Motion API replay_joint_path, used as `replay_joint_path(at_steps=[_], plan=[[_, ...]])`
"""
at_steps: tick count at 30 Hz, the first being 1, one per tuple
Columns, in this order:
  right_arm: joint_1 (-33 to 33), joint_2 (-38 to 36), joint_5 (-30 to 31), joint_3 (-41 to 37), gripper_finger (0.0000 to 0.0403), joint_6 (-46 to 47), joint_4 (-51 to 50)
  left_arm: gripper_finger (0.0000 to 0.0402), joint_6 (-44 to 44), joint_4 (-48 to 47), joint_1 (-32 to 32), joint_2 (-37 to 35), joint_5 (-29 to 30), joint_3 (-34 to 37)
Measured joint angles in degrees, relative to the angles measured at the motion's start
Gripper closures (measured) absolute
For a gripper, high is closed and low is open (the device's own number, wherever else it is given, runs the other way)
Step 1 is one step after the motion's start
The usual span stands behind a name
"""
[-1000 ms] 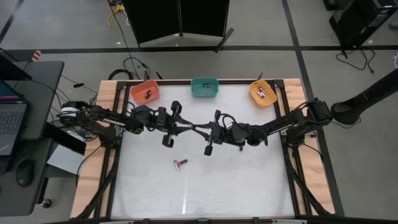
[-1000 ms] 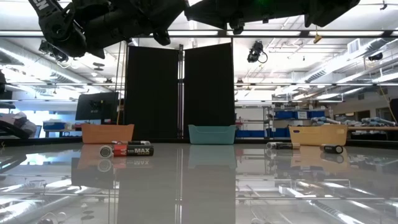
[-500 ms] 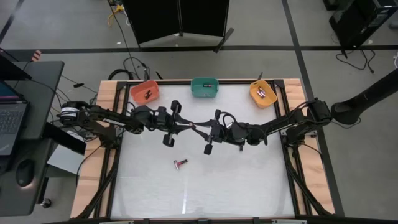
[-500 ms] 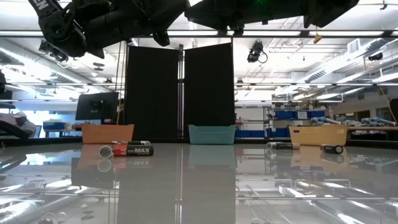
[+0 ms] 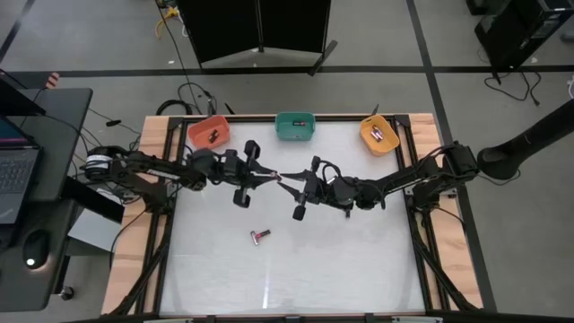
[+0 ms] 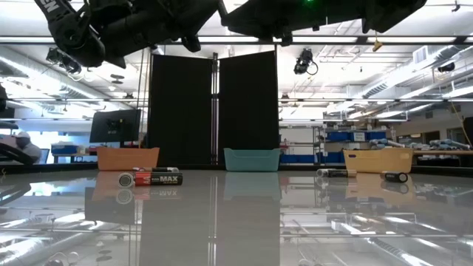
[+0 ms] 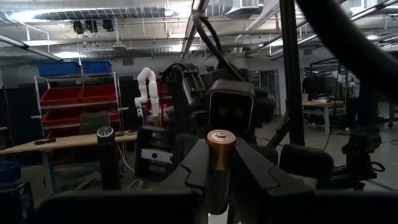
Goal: Sort batteries
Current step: Put the brown battery into the orange bin
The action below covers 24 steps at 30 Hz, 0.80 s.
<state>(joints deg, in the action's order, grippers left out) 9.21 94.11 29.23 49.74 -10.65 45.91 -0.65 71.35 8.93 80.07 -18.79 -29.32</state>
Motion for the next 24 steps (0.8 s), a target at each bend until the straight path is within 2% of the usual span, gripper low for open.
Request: replay_joint_path(at_steps=[5,16,24], plan=[[0.0,0.0,0.5,0.0,0.0281,0.0,-2.2,0.0354,-1.4,-1.1,2.0,0.0,-3.6,-1.8],[0.6,0.0,11.5,0.0,0.028,0.5,-13.9,0.0354,-1.2,-17.6,7.6,0.0,-8.9,-9.3],[0.1,0.0,10.1,0.0,0.0284,6.1,-24.9,0.0354,1.6,-30.9,11.0,-0.3,-11.4,-14.9]])
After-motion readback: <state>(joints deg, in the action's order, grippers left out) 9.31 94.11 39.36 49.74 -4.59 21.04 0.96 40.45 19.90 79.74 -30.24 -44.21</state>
